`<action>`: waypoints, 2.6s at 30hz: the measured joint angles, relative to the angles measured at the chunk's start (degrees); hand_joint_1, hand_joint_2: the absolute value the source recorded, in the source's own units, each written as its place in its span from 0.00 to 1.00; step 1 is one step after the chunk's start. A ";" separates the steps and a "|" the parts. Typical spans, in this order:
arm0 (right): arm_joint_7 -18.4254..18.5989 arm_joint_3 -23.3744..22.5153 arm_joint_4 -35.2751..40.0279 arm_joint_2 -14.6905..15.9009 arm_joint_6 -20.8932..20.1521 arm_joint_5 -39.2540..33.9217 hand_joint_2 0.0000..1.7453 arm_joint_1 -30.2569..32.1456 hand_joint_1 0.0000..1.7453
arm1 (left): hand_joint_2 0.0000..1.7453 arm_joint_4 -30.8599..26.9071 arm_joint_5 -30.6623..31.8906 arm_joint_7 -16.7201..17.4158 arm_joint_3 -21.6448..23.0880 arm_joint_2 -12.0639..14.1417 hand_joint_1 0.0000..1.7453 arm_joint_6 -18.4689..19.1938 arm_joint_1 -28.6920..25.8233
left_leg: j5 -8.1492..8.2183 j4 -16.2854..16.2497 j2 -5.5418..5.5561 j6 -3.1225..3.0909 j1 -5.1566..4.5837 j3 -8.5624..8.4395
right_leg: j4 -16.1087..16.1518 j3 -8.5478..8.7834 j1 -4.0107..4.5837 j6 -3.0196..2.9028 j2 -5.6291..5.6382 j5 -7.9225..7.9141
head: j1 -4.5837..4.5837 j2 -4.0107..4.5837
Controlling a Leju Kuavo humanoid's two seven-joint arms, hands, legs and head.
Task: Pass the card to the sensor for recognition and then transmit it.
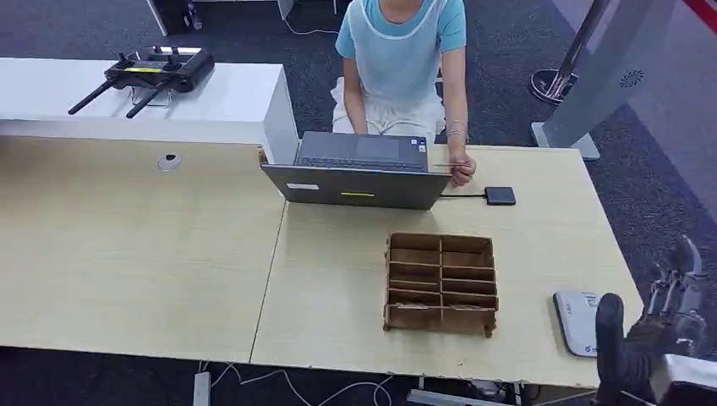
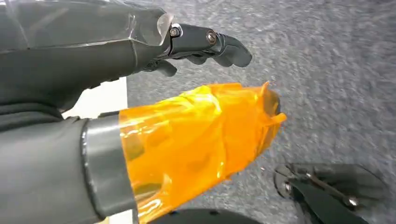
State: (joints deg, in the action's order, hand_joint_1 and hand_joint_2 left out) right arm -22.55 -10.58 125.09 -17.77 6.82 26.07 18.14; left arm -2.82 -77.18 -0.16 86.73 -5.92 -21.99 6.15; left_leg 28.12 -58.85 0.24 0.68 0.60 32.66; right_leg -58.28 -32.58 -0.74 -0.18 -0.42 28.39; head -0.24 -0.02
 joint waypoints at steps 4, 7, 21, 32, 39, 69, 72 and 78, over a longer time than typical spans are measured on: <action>-0.68 -0.77 -0.81 -0.37 -0.61 2.98 1.00 0.93 0.00 | 0.00 0.15 -0.46 0.55 0.57 0.00 0.00 -0.31 0.07 | 0.00 0.00 -0.01 0.00 0.00 0.01 | 0.00 0.00 0.00 0.00 0.02 0.00 | 0.00 0.02; -0.68 -0.77 -1.05 -0.46 -0.96 6.35 1.00 1.09 0.00 | 0.00 0.15 -0.87 1.18 0.59 -0.02 0.00 -0.37 0.11 | 0.00 0.00 -0.01 0.00 0.00 0.00 | 0.00 0.00 -0.01 0.00 0.02 0.00 | 0.00 0.02; -1.01 -0.16 -2.69 -0.85 1.13 30.90 1.00 4.36 0.00 | 0.00 0.17 -0.83 3.08 0.61 0.02 0.00 -0.83 0.19 | 0.00 0.00 -0.01 0.00 0.00 0.01 | 0.00 0.00 0.00 0.00 0.02 0.00 | 0.00 0.00; 17.44 5.22 -5.62 3.63 3.32 55.43 1.00 7.44 0.00 | 0.00 0.15 -0.33 2.78 0.61 0.11 0.00 -0.83 0.32 | 0.00 0.00 -0.01 0.00 -0.01 0.01 | 0.01 0.01 -0.01 0.00 0.01 0.00 | 0.00 0.00; 20.43 8.31 -7.50 6.93 4.26 61.27 1.00 7.59 0.00 | 0.00 0.17 0.81 2.21 0.61 0.20 0.00 -0.83 0.36 | 0.00 0.00 -0.01 0.00 -0.01 0.00 | 0.00 0.01 -0.01 0.00 0.03 0.00 | 0.02 0.02; 25.40 18.07 -19.76 15.80 4.02 62.05 1.00 1.76 0.00 | 0.00 0.15 5.33 1.95 0.61 1.05 0.00 -0.66 0.79 | 0.00 0.00 -0.02 0.00 -0.01 0.01 | 0.00 0.01 -0.01 0.00 0.01 0.00 | 0.00 0.02; 25.63 18.31 -20.76 16.07 4.00 61.77 1.00 0.97 0.00 | 0.00 0.15 5.68 1.95 0.61 1.05 0.00 -0.65 0.84 | 0.00 0.00 -0.02 0.00 -0.01 0.01 | 0.00 0.00 -0.01 0.00 0.03 0.00 | 0.02 0.02; 25.57 18.57 -22.58 16.17 4.00 60.83 1.00 -0.43 0.00 | 0.00 0.15 5.97 1.97 0.61 1.11 0.00 -0.63 0.95 | 0.00 0.00 -0.02 0.00 -0.01 0.01 | 0.00 0.01 -0.01 0.00 0.01 0.00 | 0.00 0.02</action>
State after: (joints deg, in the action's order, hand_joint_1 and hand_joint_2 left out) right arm 3.02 8.00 102.51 -1.60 10.82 86.90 17.72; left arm -2.67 -71.21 1.81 87.34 -4.81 -22.62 7.10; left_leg 28.12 -58.86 0.22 0.68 0.59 32.67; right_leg -58.28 -32.58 -0.74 -0.18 -0.41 28.38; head -0.24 0.00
